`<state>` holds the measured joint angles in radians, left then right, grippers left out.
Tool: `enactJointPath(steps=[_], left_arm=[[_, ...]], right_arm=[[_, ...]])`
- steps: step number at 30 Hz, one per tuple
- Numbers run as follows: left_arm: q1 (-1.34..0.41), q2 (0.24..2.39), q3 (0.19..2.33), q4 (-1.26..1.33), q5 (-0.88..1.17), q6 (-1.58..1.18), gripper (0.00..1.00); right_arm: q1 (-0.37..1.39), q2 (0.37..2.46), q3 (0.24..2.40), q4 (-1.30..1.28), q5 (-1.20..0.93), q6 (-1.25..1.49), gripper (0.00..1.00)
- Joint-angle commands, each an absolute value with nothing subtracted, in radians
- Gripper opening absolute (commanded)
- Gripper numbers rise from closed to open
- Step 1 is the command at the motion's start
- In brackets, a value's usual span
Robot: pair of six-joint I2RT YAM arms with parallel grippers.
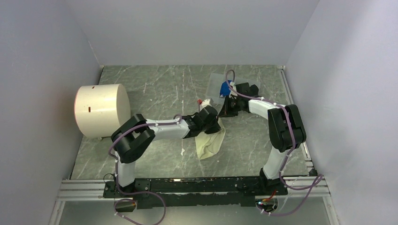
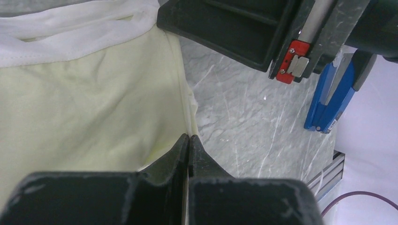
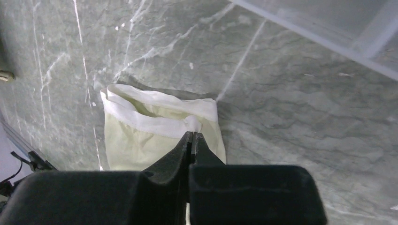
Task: Roll the underwear
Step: Fold the underwear at the center of the board.
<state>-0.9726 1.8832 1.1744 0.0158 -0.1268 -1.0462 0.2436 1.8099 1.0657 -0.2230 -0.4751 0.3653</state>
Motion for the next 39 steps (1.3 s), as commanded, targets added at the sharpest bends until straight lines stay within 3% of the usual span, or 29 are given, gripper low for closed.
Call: enactJointPath(steps=[1, 7, 12, 15, 17, 22, 30, 37, 39], left_arm=[[-0.992, 1.915, 1.233, 0.002, -0.081, -1.073, 0.05], [-0.992, 1.955, 1.258, 0.007, -0.085, -1.083, 0.10], [-0.993, 1.925, 1.226, 0.078, -0.051, -1.056, 0.37], [-0.995, 1.863, 1.193, 0.125, -0.034, -1.014, 0.57], [-0.997, 1.822, 1.182, 0.119, -0.032, -0.991, 0.63], [-1.017, 1.705, 1.129, 0.012, -0.061, -0.914, 0.65], [-1.029, 1.423, 0.810, -0.036, -0.132, -0.889, 0.67], [-1.070, 1.416, 0.737, 0.048, -0.096, -0.805, 0.66], [-1.104, 1.450, 0.759, 0.059, -0.104, -0.763, 0.61]], right_arm=[[0.215, 1.795, 1.096, -0.179, -0.427, 0.341, 0.04], [0.208, 1.843, 1.137, -0.198, -0.482, 0.326, 0.14], [0.207, 1.777, 1.123, -0.206, -0.509, 0.316, 0.41], [0.206, 1.706, 1.091, -0.207, -0.502, 0.332, 0.45], [0.207, 1.654, 1.062, -0.206, -0.483, 0.351, 0.46], [0.206, 1.514, 0.936, -0.176, -0.411, 0.419, 0.48], [0.250, 1.278, 0.700, -0.175, -0.475, 0.495, 0.47], [0.345, 1.184, 0.549, -0.119, -0.477, 0.627, 0.46], [0.371, 1.197, 0.536, -0.093, -0.456, 0.664, 0.46]])
